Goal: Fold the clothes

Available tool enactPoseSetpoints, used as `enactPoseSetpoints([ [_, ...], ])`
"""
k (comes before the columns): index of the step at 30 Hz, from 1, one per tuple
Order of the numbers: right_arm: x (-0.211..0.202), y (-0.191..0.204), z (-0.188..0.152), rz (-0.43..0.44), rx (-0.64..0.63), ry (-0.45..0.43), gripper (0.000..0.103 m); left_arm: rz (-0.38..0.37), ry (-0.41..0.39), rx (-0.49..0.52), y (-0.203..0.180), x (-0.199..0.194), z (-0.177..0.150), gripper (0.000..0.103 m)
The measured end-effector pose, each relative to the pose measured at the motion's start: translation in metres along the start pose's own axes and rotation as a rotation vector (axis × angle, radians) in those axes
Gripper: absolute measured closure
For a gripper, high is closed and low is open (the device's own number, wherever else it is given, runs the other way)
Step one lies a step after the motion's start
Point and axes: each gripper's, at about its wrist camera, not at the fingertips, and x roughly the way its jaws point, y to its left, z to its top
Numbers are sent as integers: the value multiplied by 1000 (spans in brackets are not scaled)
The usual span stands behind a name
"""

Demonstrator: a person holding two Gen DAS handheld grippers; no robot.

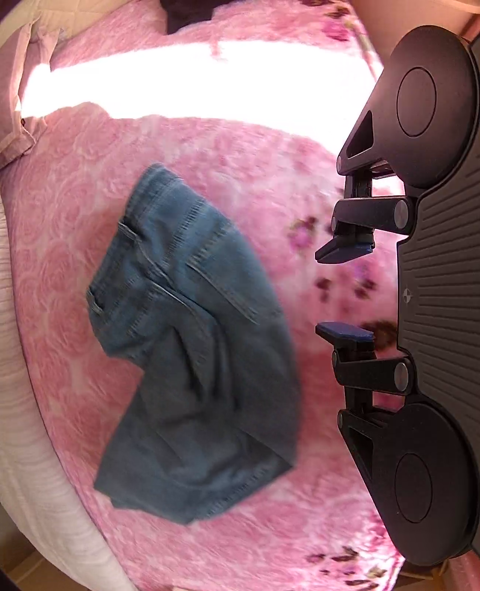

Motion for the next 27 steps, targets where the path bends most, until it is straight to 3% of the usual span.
enactPoseSetpoints([
  [3, 13, -11, 31, 7, 1, 0, 63, 9, 5, -35, -5, 14, 22, 67],
  [5, 24, -20, 51, 23, 21, 3, 57, 7, 6, -59, -10, 24, 37, 66],
  [7, 35, -28, 71, 34, 53, 16, 46, 1, 8, -70, -14, 36, 52, 65],
  [9, 46, -35, 91, 47, 85, 26, 43, -4, 15, -69, -17, 49, 65, 64],
  [20, 109, -74, 179, 69, 261, 2, 33, -68, 81, 3, -11, 148, 149, 63],
  [27, 150, -82, 224, 93, 303, -30, 30, -148, 87, -81, 20, 212, 236, 62],
])
